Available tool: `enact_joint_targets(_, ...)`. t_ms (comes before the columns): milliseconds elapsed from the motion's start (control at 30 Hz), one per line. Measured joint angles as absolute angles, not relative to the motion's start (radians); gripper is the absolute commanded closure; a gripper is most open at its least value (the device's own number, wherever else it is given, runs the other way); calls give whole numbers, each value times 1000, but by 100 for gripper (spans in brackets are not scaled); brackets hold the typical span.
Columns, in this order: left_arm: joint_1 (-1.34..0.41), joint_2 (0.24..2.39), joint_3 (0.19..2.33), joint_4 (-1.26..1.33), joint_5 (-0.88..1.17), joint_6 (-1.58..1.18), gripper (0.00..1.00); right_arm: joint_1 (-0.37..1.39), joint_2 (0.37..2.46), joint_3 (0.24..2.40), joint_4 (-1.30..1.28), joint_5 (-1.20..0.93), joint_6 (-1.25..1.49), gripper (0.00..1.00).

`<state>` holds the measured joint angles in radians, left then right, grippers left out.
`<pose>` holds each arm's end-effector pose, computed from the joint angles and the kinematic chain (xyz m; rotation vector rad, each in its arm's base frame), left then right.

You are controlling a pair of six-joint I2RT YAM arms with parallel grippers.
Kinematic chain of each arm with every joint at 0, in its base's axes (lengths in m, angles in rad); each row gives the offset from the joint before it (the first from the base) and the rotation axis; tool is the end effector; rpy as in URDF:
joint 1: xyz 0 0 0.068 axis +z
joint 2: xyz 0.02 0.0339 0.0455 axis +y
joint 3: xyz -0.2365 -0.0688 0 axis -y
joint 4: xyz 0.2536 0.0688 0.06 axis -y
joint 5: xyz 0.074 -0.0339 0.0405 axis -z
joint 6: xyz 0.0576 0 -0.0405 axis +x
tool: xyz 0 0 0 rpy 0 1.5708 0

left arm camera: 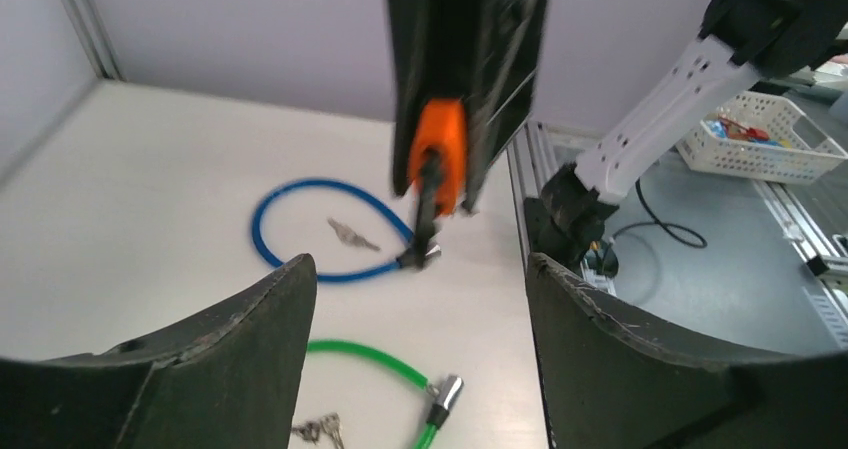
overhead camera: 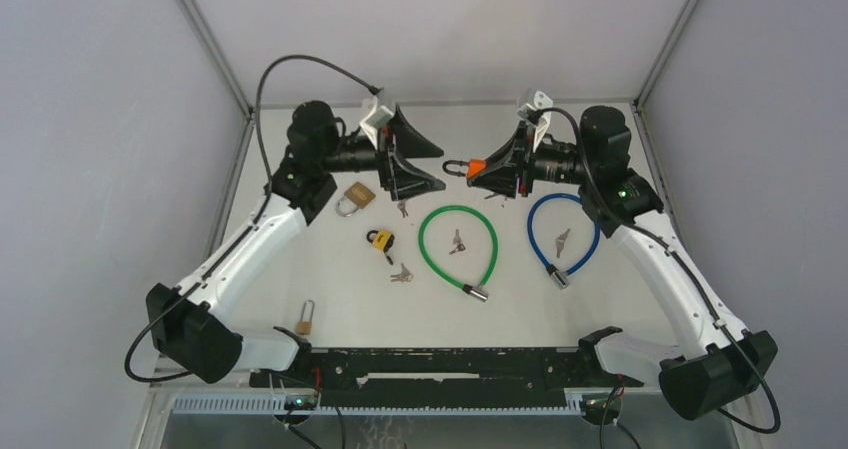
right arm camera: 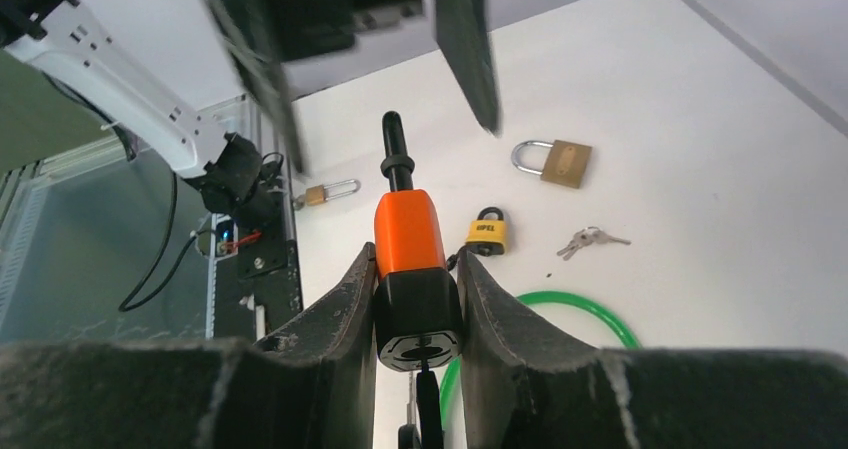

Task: Lock with the key
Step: Lock the lock.

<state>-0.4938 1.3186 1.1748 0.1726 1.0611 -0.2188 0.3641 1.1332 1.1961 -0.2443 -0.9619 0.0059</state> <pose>0.2603 -0.1972 0.3685 1.0892 1.3450 -1.3465 0.2395 0.1418 0.3842 -1.0015 1.4981 1.1009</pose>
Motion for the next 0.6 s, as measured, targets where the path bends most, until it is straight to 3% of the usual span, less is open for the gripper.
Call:
enact_joint_targets(333, -505, 1347, 1506, 2, 967, -157, 19, 220, 1261, 1437, -380, -1031, -30, 100)
enact_joint_targets(600, -582, 1417, 1582, -185, 901, -104, 21, 240, 1213, 1409, -394, -1063, -27, 100)
